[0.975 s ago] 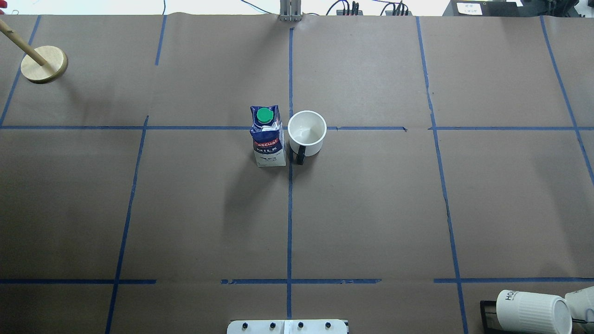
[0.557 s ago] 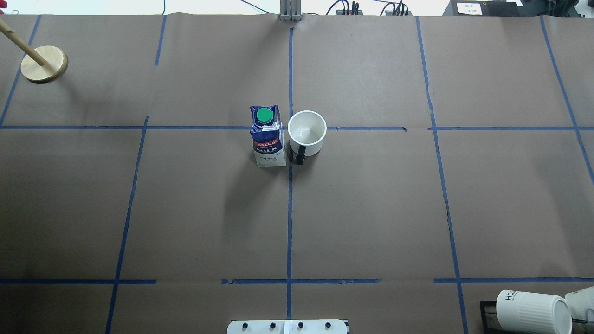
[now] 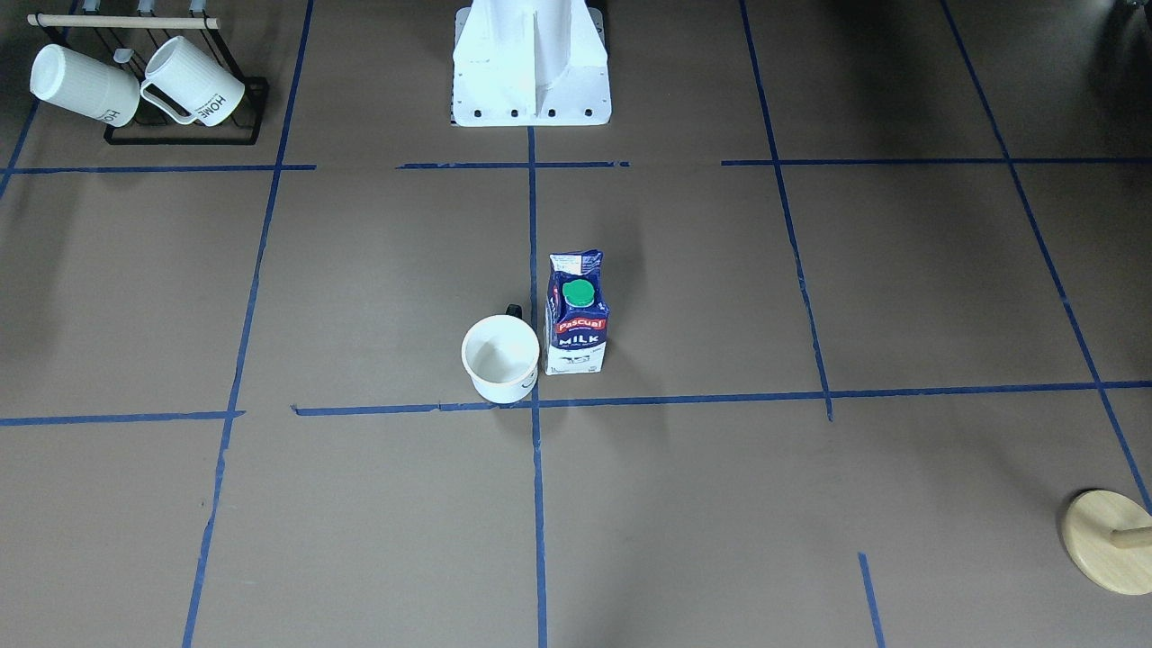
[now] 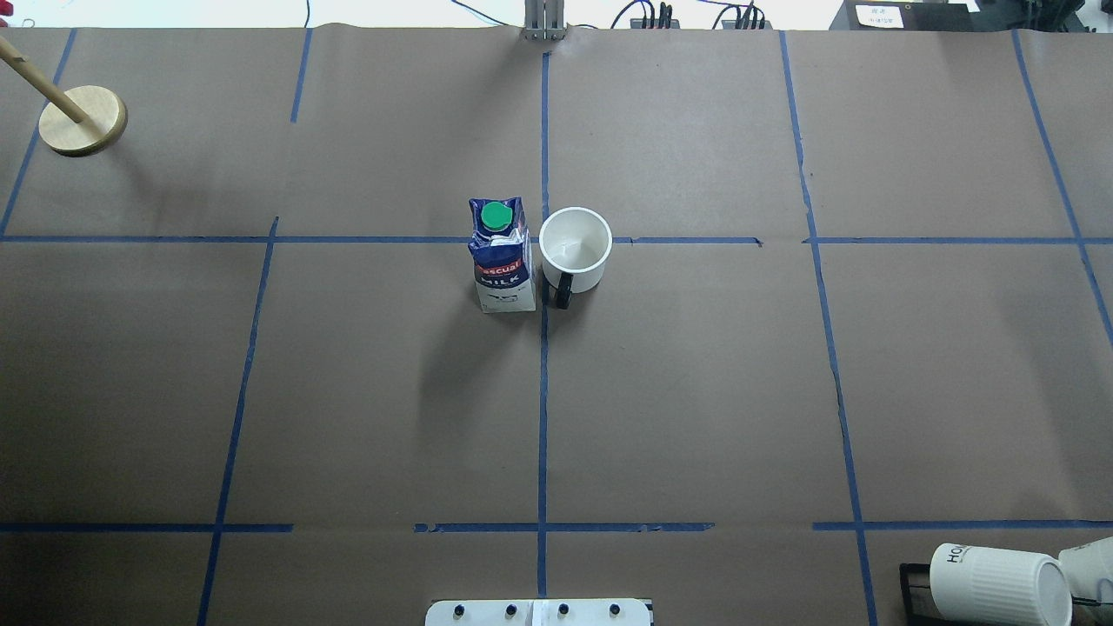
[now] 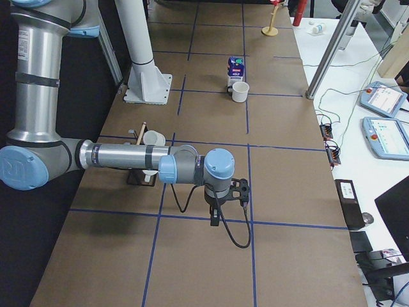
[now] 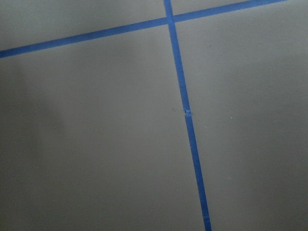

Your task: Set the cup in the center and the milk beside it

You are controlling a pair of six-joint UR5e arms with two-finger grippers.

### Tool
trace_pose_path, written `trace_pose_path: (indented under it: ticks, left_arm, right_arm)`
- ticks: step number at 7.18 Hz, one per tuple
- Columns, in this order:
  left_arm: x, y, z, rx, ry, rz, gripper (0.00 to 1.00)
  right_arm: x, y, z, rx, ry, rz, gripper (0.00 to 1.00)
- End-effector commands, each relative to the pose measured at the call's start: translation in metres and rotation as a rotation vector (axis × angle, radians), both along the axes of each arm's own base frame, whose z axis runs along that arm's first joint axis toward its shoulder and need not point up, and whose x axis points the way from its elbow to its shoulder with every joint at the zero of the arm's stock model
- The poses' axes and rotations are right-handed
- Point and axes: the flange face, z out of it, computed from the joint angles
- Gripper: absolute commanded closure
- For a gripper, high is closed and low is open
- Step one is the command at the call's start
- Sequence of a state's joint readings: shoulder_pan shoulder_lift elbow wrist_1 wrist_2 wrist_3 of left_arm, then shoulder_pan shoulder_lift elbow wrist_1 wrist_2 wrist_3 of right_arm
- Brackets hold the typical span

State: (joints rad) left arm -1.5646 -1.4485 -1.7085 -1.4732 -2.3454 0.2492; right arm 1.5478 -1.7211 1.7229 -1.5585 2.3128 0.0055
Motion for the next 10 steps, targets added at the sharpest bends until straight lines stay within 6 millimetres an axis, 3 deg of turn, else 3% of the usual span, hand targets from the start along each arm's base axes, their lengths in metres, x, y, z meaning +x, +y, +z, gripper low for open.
trace_pose_path:
  ticks: [1,5,10]
  left_arm:
    - [-0.001,-0.005,-0.006,0.013,-0.008,-0.001,0.0]
    - [-0.001,-0.004,-0.018,0.042,-0.007,0.005,0.0]
    - [-0.001,0.001,-0.014,0.031,-0.01,0.005,0.0]
  right_arm:
    - [-0.001,0.001,-0.001,0.003,-0.01,-0.002,0.0]
    - [-0.001,0.0,-0.002,0.004,-0.011,-0.002,0.0]
    - [-0.005,0.0,-0.001,-0.001,-0.026,-0.01,0.0]
